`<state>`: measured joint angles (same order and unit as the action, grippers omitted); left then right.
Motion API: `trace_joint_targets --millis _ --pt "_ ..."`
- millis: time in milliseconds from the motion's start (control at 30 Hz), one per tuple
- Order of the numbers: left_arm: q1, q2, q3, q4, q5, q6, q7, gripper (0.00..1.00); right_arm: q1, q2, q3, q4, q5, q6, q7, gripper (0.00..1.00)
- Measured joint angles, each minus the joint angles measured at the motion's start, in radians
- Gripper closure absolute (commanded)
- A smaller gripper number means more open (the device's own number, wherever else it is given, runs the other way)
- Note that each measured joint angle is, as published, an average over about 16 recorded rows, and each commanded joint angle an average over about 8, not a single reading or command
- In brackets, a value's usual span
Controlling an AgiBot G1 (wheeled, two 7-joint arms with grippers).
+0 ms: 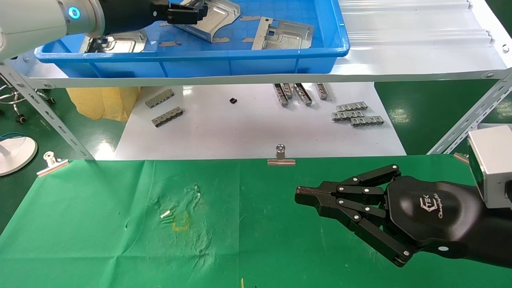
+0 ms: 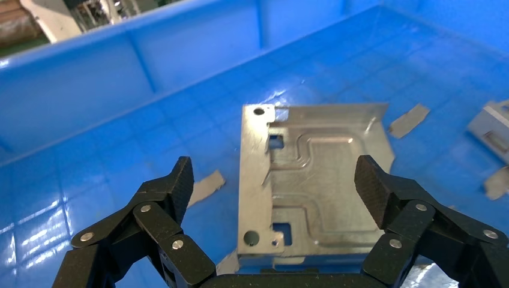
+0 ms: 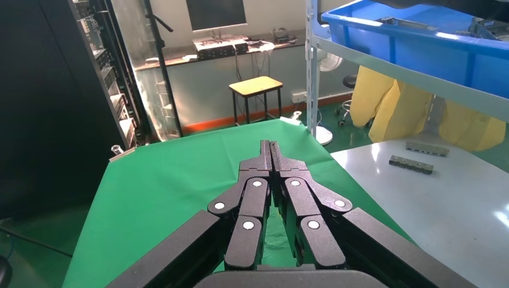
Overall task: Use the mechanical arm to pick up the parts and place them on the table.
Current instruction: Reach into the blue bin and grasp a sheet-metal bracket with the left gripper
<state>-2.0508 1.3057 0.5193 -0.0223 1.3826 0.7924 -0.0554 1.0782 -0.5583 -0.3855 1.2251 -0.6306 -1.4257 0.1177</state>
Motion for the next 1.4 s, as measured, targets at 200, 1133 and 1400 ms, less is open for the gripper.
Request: trace_joint_targets --millis 200,1133,1400 --pt "-0.008 0.022 0.015 0.021 0.022 -0.042 -0.023 1.0 0.0 0.0 0.0 0.0 0.0 0.0 0.0 0.0" --pt "0.006 0.035 0.023 -0.017 0.027 -0.102 -0.066 1.0 0.0 0.0 0.0 0.0 0.0 0.0 0.0 0.0" --pt "-0.017 0.012 0.004 -0.041 -0.003 -0.052 -0.037 1.0 0.0 0.0 0.0 0.0 0.0 0.0 0.0 0.0"
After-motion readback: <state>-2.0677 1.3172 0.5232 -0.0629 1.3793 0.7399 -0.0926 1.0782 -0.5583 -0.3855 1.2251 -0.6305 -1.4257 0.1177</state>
